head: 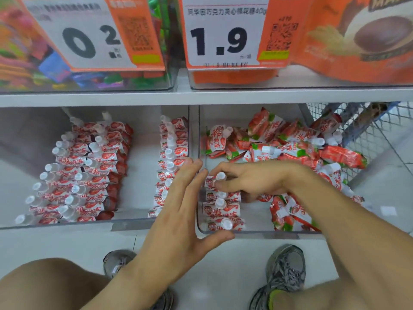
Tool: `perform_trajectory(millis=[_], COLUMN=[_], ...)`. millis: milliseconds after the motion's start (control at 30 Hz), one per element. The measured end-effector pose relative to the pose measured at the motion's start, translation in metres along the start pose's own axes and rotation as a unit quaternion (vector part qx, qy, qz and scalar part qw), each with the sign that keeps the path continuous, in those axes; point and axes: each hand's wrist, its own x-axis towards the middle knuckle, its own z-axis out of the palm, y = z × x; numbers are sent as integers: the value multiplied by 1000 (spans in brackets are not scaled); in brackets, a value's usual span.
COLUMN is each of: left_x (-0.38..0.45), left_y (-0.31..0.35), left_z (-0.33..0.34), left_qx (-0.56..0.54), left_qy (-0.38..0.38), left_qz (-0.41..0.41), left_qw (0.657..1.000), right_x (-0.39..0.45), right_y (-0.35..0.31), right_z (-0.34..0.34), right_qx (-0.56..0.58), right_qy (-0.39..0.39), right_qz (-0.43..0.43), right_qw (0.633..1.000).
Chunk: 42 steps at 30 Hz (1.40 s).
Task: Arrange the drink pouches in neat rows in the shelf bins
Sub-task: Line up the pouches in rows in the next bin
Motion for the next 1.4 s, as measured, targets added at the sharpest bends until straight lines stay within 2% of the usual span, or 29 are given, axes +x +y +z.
perform_trajectory(millis=[67, 100, 200, 267, 533, 700, 933, 1067, 1267, 1333, 1400], left_x=[0, 0, 1, 1, 1, 1, 1, 1, 1, 1, 1], left_y=[0, 0, 0, 0, 0, 0, 3, 2, 3, 3, 3], left_z=[-1, -1, 0, 0, -2, -1, 0, 0, 1, 0, -1], left_qx=[-8, -12, -19, -21, -17, -14, -19, -28, -39, -40, -40], left_qy=[-4, -4, -6, -8, -9, -10, -6, -3, 8, 10, 10], left_qz=[1, 2, 8, 10, 16, 10, 5, 1, 1, 0, -1], left_qw=[1000, 1000, 1000, 1000, 1000, 1000, 1000, 1000, 999, 999, 999], right_x=[-4, -6, -8, -10, -26, -26, -33, -36, -32, -33, -38], right_y=[0, 0, -2, -2, 1, 6, 11, 12, 19, 20, 20], right_z=[1, 3, 19, 32, 29, 39, 43, 46, 51, 51, 46], right_qx=[47, 33, -150, -213, -161, -24, 107, 194, 274, 253, 130], right_qy=[15, 41, 138, 188, 239, 195, 151, 123, 155, 143, 140], right_qz=[10, 10, 4, 9, 65, 44, 25, 15, -9, -16, -14], right_qw=[999, 999, 979, 959, 955, 980, 982, 973, 949, 957, 981])
